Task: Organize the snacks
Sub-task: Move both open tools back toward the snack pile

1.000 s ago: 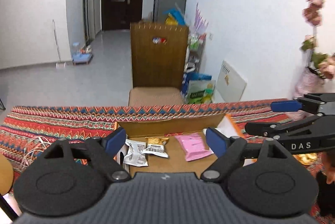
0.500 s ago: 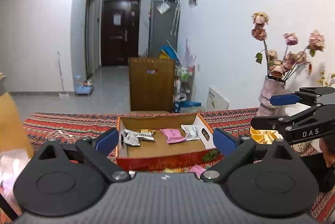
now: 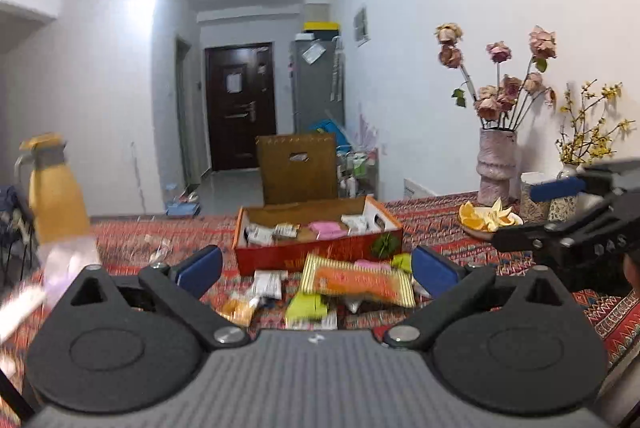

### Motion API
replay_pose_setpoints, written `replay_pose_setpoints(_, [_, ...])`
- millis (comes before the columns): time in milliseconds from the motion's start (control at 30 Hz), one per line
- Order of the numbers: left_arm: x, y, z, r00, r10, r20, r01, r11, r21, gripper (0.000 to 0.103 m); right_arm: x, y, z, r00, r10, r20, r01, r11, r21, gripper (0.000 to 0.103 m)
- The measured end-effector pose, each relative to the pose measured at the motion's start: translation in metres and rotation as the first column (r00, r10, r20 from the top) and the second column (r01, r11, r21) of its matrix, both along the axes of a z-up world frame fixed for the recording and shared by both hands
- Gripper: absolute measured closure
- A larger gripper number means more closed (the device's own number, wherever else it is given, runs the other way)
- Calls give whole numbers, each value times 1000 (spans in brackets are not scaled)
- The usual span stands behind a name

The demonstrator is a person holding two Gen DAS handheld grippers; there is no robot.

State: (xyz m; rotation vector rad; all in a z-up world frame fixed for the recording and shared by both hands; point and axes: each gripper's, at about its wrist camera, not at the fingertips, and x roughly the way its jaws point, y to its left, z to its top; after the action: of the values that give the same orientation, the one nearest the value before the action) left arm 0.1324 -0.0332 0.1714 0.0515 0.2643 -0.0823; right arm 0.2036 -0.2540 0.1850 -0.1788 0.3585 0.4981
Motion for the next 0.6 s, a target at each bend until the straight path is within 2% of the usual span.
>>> replay_pose_setpoints(167, [-19, 11, -34, 999, 27, -44, -31, 996, -81, 0, -37, -5, -39, 1000, -28, -5, 29, 999, 33, 5])
replay_pose_setpoints(333, [-24, 33, -69, 983, 107, -152, -129, 981, -145, 0, -61, 1, -79, 998, -26, -52, 29, 998, 61, 5])
replay_pose_setpoints(433, [-27, 40, -90, 971, 133, -199, -160, 979, -130, 0, -62, 3, -103, 994, -10, -107, 18, 997, 72, 5])
replay_pose_setpoints(533, [-29, 46, -106, 959, 154, -238, -183, 977, -106, 0, -60, 6, -127, 980, -49, -191, 65, 995, 79, 5])
replay_pose_setpoints(600, [-29, 50, -114, 952, 147, -270, -184, 976, -119, 0, -61, 9, -139, 973, -64, -220, 81, 994, 70, 5])
